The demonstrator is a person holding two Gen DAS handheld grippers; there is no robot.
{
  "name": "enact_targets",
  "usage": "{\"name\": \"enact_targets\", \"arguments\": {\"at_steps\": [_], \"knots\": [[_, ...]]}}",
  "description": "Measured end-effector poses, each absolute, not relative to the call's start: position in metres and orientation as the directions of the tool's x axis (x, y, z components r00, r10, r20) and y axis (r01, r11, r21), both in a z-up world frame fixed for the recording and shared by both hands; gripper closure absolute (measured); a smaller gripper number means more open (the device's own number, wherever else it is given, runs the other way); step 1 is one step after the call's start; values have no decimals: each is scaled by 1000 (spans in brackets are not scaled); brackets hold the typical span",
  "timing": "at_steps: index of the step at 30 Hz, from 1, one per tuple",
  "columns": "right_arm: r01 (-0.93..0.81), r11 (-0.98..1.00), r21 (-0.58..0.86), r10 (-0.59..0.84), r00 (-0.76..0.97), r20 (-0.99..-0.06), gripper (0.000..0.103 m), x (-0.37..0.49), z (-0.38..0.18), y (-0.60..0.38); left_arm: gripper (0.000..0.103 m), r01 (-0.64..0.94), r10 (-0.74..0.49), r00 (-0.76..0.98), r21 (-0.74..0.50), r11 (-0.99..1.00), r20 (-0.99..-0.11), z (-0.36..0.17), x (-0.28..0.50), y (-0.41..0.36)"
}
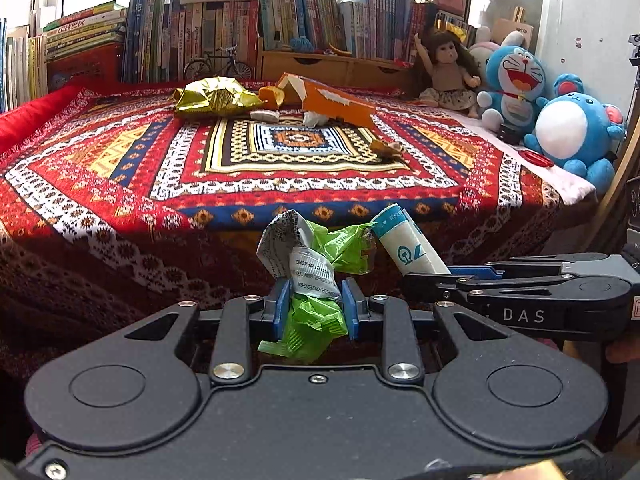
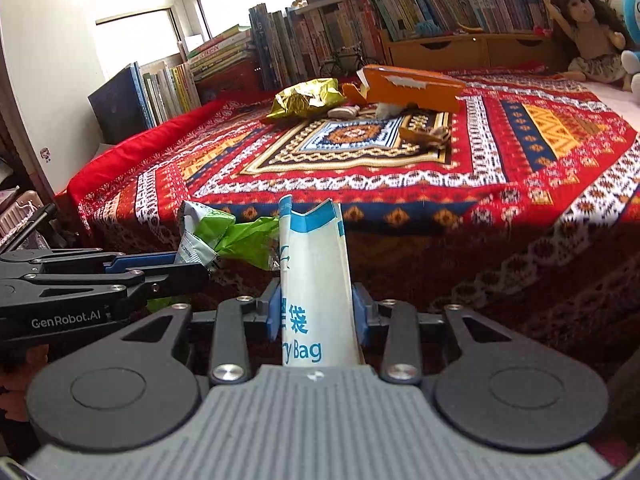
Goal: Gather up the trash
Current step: 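Carry both items to the black bin and release them inside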
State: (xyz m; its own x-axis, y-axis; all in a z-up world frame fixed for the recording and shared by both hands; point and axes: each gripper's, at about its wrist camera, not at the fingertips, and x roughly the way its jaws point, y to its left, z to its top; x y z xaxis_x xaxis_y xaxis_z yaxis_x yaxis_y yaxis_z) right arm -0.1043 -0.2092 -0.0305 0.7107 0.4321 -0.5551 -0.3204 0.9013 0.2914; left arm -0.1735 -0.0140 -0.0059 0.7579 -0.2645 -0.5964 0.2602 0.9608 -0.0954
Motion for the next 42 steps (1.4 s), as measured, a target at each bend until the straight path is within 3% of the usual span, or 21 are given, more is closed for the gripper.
{"name": "enact_targets", "arguments": {"at_steps": [21, 42], "knots": [[-152, 913, 378, 400, 509, -762, 64, -106, -131, -200, 77, 182, -200, 524, -120, 976, -828, -105, -159, -20], [-24, 924, 381, 370, 296, -880, 64, -86, -217, -182, 77, 73, -144, 278, -128, 989, -950, -209, -129, -21]]}}
